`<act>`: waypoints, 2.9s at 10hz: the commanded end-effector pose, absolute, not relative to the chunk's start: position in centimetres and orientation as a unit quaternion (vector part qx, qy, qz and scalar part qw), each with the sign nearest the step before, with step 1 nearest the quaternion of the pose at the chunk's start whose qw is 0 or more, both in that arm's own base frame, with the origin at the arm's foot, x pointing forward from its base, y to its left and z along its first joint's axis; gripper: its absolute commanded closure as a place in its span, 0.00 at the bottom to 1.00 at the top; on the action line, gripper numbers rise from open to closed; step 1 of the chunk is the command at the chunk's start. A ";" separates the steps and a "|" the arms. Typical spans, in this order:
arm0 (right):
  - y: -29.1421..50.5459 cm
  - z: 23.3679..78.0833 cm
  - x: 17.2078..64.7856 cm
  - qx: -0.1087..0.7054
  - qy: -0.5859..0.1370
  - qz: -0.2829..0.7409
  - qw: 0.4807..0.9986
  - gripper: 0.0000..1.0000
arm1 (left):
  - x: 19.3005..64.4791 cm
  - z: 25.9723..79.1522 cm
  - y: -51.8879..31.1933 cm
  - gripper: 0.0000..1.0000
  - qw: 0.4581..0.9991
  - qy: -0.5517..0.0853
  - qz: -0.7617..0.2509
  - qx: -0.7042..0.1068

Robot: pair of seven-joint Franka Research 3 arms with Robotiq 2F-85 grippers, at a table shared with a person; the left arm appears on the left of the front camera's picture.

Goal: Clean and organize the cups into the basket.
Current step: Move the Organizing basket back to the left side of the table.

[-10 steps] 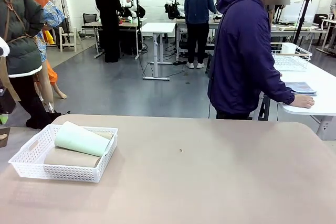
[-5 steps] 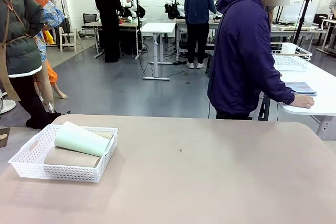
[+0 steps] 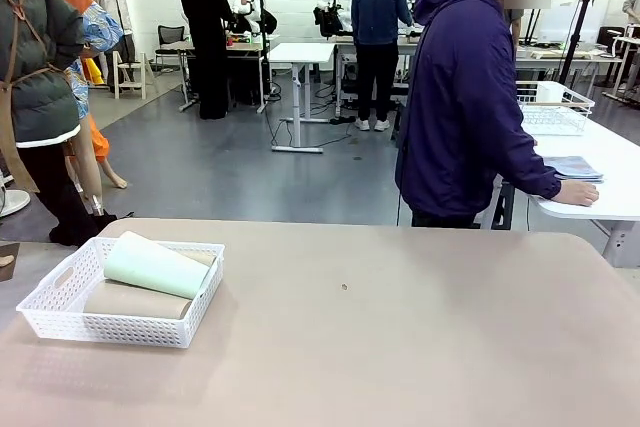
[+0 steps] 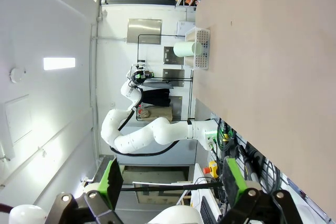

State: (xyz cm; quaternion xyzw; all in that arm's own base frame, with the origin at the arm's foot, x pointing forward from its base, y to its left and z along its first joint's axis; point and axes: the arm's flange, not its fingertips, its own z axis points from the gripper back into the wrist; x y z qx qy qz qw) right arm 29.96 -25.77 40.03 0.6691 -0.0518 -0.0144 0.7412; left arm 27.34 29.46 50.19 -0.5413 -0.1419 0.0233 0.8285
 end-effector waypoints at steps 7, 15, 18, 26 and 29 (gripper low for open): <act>-25.4 40.1 29.5 0.669 -0.053 -0.011 0.741 0.00 | 26.7 49.5 34.0 0.00 0.800 -0.131 0.021 -0.585; -25.4 40.1 29.5 0.669 -0.053 -0.011 0.741 0.00 | 26.7 49.5 34.0 0.00 0.800 -0.131 0.021 -0.585; -25.4 40.1 29.5 0.669 -0.053 -0.011 0.741 0.00 | 26.7 49.5 34.0 0.00 0.800 -0.131 0.021 -0.585; -25.4 40.1 29.5 0.669 -0.053 -0.011 0.741 0.00 | 26.7 49.5 34.0 0.00 0.800 -0.131 0.021 -0.585; -25.4 40.1 29.5 0.669 -0.053 -0.011 0.741 0.00 | 26.7 49.5 34.0 0.00 0.800 -0.131 0.021 -0.585</act>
